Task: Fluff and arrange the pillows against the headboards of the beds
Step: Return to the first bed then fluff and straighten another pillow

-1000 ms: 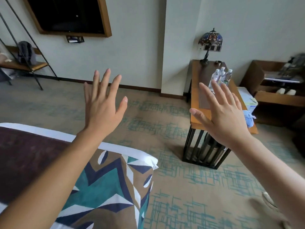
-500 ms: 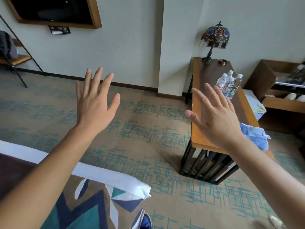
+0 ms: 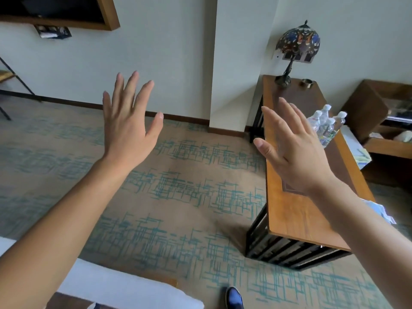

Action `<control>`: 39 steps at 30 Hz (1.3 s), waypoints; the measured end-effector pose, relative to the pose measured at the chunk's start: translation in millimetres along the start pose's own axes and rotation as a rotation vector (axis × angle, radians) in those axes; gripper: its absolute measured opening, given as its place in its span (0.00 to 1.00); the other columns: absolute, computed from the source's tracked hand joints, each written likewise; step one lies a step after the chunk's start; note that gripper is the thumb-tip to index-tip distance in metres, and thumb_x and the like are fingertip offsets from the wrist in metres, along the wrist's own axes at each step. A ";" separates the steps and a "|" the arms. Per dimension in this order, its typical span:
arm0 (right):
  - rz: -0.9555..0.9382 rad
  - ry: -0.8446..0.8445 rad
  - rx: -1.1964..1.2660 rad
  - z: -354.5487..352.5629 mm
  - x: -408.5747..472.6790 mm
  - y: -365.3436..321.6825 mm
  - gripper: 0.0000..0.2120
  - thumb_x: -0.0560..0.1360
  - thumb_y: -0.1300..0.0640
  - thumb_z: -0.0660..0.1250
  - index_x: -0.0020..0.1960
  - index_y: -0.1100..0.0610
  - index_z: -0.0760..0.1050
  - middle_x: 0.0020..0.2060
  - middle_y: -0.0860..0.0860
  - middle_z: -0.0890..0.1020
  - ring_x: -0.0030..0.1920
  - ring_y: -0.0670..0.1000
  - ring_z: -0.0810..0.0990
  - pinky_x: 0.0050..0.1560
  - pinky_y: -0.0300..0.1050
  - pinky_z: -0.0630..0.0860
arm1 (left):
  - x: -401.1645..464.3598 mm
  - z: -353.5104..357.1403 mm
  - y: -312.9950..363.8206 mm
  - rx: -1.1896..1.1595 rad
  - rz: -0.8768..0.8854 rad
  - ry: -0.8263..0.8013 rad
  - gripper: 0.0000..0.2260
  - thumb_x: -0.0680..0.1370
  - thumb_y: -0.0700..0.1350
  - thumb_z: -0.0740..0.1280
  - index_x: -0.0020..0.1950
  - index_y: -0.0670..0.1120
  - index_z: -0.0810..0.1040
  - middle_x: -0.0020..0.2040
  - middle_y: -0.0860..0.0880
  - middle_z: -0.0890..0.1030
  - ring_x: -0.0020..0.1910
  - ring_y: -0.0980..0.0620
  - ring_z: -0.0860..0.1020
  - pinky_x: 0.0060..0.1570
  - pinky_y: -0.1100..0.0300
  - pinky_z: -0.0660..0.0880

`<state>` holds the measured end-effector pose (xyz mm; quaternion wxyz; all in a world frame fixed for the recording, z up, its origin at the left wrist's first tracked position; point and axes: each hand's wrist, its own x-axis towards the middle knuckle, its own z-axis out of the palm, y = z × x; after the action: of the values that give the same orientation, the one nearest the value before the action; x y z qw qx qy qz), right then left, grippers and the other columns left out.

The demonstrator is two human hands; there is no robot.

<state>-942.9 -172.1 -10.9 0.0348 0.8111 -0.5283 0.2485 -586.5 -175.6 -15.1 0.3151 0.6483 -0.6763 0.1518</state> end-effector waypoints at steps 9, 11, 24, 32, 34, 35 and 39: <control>-0.122 -0.057 0.125 72.4 144.5 59.8 0.33 0.81 0.30 0.50 0.82 0.43 0.54 0.83 0.51 0.52 0.83 0.56 0.49 0.80 0.62 0.56 | 70.8 65.4 -44.7 0.147 -0.150 0.014 0.28 0.84 0.57 0.55 0.84 0.51 0.58 0.86 0.48 0.52 0.86 0.43 0.47 0.82 0.37 0.47; -0.156 -0.057 0.144 81.1 185.5 64.9 0.34 0.81 0.30 0.49 0.82 0.43 0.54 0.83 0.51 0.52 0.83 0.56 0.50 0.80 0.63 0.56 | 89.2 66.8 -56.2 0.200 -0.190 0.023 0.28 0.84 0.57 0.55 0.83 0.51 0.58 0.86 0.47 0.52 0.86 0.43 0.47 0.82 0.36 0.47; -0.452 -0.148 0.351 200.1 372.0 -23.0 0.32 0.82 0.33 0.53 0.82 0.44 0.55 0.83 0.52 0.53 0.83 0.56 0.50 0.79 0.64 0.58 | 107.4 46.9 -187.1 0.458 -0.489 0.097 0.28 0.83 0.57 0.55 0.83 0.50 0.60 0.86 0.46 0.55 0.85 0.42 0.48 0.81 0.35 0.48; -0.593 -0.184 0.360 279.3 501.4 -162.5 0.32 0.82 0.31 0.50 0.82 0.42 0.52 0.84 0.50 0.52 0.83 0.55 0.49 0.80 0.62 0.56 | 139.0 35.2 -343.1 0.487 -0.621 0.189 0.28 0.83 0.56 0.57 0.82 0.50 0.61 0.85 0.46 0.55 0.85 0.43 0.48 0.81 0.34 0.49; -0.630 -0.167 0.376 290.7 529.3 -202.2 0.32 0.82 0.31 0.49 0.82 0.41 0.52 0.84 0.49 0.52 0.83 0.55 0.49 0.80 0.61 0.56 | 148.4 21.9 -382.2 0.498 -0.644 0.189 0.28 0.83 0.57 0.56 0.82 0.50 0.61 0.85 0.46 0.55 0.85 0.43 0.49 0.81 0.33 0.51; -0.646 -0.162 0.388 297.0 543.8 -222.0 0.32 0.82 0.31 0.50 0.82 0.42 0.52 0.84 0.49 0.52 0.83 0.55 0.50 0.81 0.61 0.55 | 154.9 13.7 -400.8 0.510 -0.648 0.195 0.28 0.83 0.57 0.56 0.82 0.50 0.61 0.85 0.46 0.56 0.85 0.43 0.49 0.80 0.33 0.51; -0.709 -0.172 0.420 332.3 587.4 -291.5 0.32 0.82 0.32 0.50 0.82 0.44 0.54 0.83 0.52 0.54 0.83 0.56 0.51 0.80 0.61 0.57 | 167.3 -11.7 -454.8 0.569 -0.662 0.228 0.28 0.84 0.56 0.58 0.82 0.49 0.61 0.85 0.45 0.56 0.85 0.42 0.50 0.81 0.37 0.48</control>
<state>-379.4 -643.4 17.2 -0.0922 0.9499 -0.1555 0.2550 -134.9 -350.7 5.6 0.2280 0.8698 -0.3248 0.2932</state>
